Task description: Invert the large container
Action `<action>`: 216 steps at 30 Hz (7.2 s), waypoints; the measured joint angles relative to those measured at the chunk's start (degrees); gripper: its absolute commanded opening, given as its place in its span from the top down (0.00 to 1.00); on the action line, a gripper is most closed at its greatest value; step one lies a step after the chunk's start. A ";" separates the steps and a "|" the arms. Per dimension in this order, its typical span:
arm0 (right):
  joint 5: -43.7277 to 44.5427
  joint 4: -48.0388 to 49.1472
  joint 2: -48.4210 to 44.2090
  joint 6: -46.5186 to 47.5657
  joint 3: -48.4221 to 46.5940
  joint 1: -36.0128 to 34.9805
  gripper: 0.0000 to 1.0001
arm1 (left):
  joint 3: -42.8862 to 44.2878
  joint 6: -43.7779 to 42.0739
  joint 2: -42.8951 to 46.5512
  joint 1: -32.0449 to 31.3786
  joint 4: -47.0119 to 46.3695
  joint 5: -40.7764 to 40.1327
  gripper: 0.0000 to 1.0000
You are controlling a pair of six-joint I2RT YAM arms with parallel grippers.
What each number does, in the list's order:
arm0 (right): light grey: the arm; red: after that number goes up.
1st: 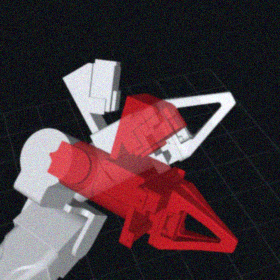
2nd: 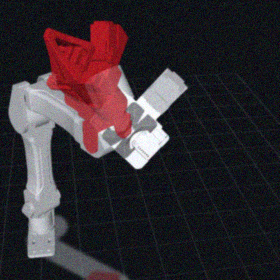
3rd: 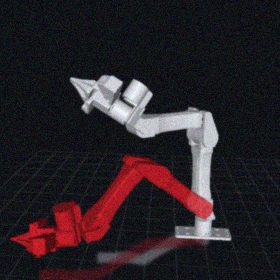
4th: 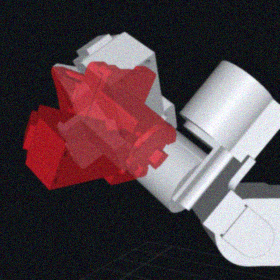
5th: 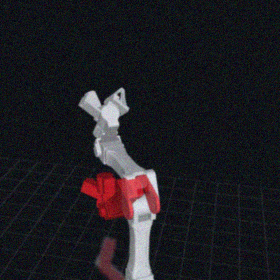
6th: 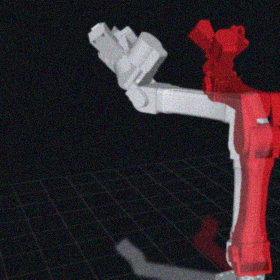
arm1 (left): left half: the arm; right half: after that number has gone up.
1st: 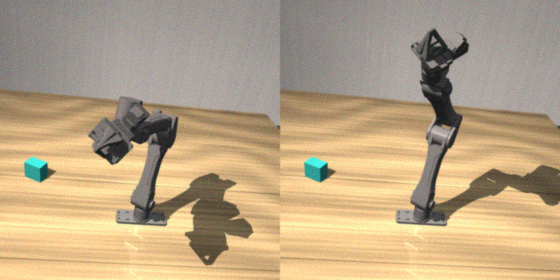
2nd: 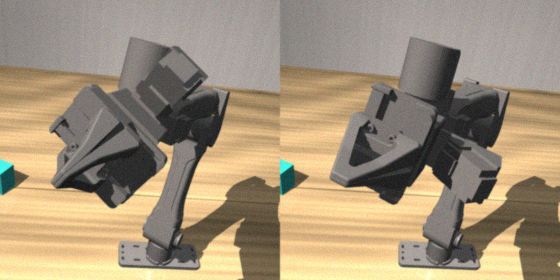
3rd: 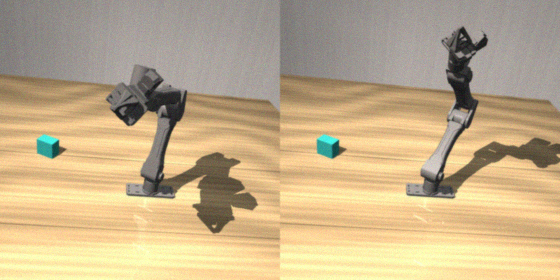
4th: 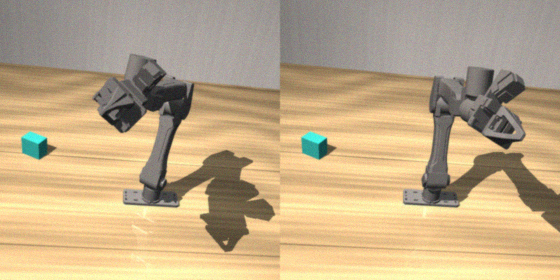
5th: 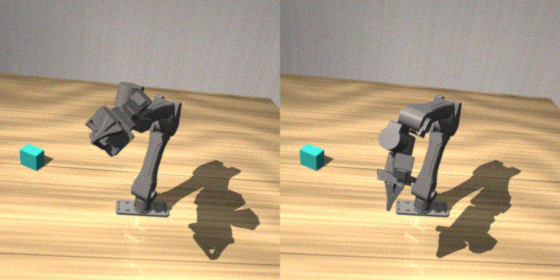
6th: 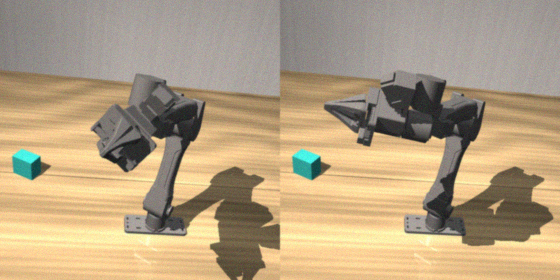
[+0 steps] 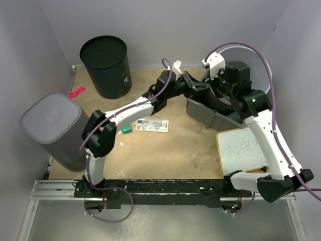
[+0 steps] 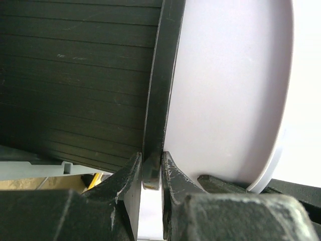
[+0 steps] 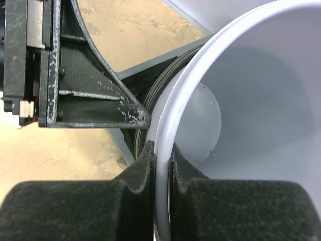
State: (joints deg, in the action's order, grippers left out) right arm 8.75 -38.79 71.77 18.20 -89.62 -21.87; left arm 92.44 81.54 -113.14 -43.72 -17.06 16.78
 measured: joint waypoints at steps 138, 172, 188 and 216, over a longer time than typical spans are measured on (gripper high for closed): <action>-9.90 13.05 -16.68 -6.69 -9.79 -0.26 1.00 | 5.42 -19.91 -0.70 -1.55 9.51 -4.66 0.47; -11.52 19.34 -16.87 -11.43 -5.49 -0.26 1.00 | -9.99 -19.91 -4.92 9.53 0.76 1.53 0.52; -12.98 19.28 -15.28 -12.50 -3.61 -0.26 1.00 | -10.05 -21.18 -4.74 0.04 1.42 3.63 0.53; -33.03 36.92 2.67 -33.20 1.38 -1.27 1.00 | -26.34 -35.71 49.51 23.02 36.92 -22.34 0.47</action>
State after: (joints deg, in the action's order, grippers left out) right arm -24.27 -1.87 74.43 -15.00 -88.25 -23.14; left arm 66.11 45.82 -63.64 -20.71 19.86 -5.56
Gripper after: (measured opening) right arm 0.091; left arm 0.480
